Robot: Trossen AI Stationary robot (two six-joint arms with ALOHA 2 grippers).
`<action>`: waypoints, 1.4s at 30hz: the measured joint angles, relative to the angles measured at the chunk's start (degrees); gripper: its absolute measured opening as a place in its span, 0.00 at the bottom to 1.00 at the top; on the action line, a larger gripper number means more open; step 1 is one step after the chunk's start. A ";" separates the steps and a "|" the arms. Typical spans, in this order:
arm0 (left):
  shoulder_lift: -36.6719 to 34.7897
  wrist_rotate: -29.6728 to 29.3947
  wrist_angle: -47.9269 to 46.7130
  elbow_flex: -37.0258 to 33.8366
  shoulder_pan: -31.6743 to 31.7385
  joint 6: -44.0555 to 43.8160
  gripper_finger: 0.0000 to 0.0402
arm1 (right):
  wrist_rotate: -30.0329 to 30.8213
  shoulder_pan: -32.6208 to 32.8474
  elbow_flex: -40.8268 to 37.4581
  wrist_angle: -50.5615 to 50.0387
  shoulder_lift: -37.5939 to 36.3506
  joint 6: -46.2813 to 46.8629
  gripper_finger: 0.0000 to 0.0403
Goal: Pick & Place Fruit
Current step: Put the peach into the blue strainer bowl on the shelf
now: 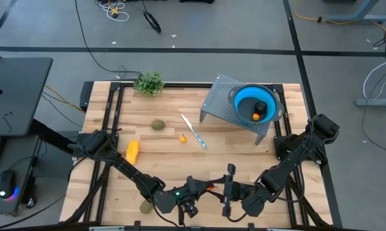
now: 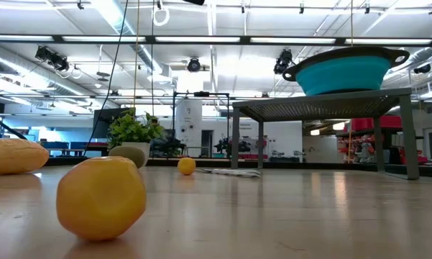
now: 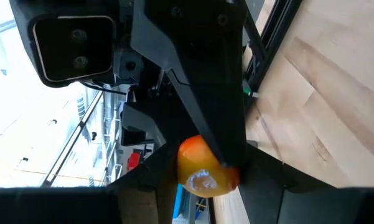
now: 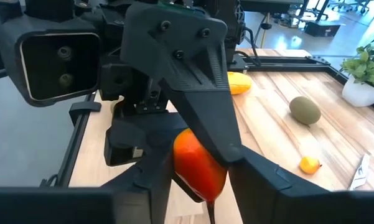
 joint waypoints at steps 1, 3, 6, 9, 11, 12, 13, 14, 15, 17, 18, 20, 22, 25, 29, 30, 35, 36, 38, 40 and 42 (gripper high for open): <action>0.00 0.01 0.01 0.00 0.00 -0.14 0.37 | 0.00 0.00 0.00 0.04 0.00 -0.01 0.36; 0.00 0.32 0.00 0.00 0.00 -0.85 0.37 | -0.02 0.00 0.00 0.04 0.00 -0.05 0.35; 0.00 1.13 0.04 0.00 0.00 -2.15 0.40 | 0.07 0.02 0.00 -0.01 0.00 -0.19 0.35; 0.00 1.29 0.04 0.00 0.00 -2.19 0.47 | 0.86 -0.02 0.00 -0.01 0.00 -0.23 0.35; 0.00 1.31 0.05 0.00 0.00 -2.19 0.52 | 1.74 -0.02 0.00 -0.05 0.00 -0.23 0.35; 0.00 1.35 0.02 0.00 0.00 -2.18 0.55 | 1.79 -0.02 0.00 -0.12 0.00 -0.22 0.35; 0.02 1.28 0.00 0.00 -0.02 -2.20 0.58 | 1.79 -0.02 0.00 -0.24 0.00 -0.21 0.35; 0.02 1.17 0.03 0.00 -0.02 -2.22 0.61 | 1.77 -0.02 0.00 -0.36 0.00 -0.20 0.35; 0.02 0.73 0.13 0.00 -0.02 -2.38 0.64 | 1.79 -0.02 0.00 -0.40 0.00 -0.18 0.35; 0.02 -0.87 0.59 0.00 -0.11 -4.00 0.69 | 1.77 -0.02 0.00 -0.53 0.00 -0.12 0.35; 0.02 -2.01 0.73 0.00 -0.12 -5.89 0.72 | 1.84 -0.02 0.00 -0.80 0.00 -0.07 0.35; 0.02 -4.68 0.86 0.00 -0.25 -10.88 0.76 | 2.70 0.21 0.00 -1.57 -0.06 0.03 0.35; 0.02 -6.11 0.72 -0.08 -0.41 -16.30 0.79 | 3.92 0.56 0.00 -3.19 -0.32 0.45 0.35; 0.02 -6.16 0.43 -1.45 -0.52 -23.29 0.82 | 6.45 1.27 0.00 -6.27 -1.49 2.08 0.35; 0.02 -6.18 0.40 -3.73 -0.57 -30.97 0.82 | 6.08 1.33 0.00 -11.53 -4.62 6.12 0.35; 0.02 -6.07 0.48 -4.19 -0.56 -32.35 0.82 | 6.01 1.33 0.00 -13.41 -5.26 7.62 0.35; -1.58 -5.16 0.58 -7.58 -0.18 -38.93 0.80 | 5.75 1.19 0.00 -25.00 -8.95 13.77 0.35; -2.30 -4.45 0.88 -8.51 0.14 -40.72 0.80 | 5.66 1.03 0.00 -27.60 -9.88 14.43 0.35; -3.38 -2.86 1.03 -10.19 1.08 -44.67 0.79 | 5.59 0.41 0.00 -31.89 -12.39 15.42 0.35; -3.85 -1.24 0.88 -11.50 2.34 -48.42 0.79 | 5.76 -0.37 0.00 -36.06 -15.78 16.35 0.35; -3.89 0.97 0.78 -12.03 3.54 -51.48 0.79 | 6.50 -1.16 0.00 -40.21 -19.43 17.15 0.35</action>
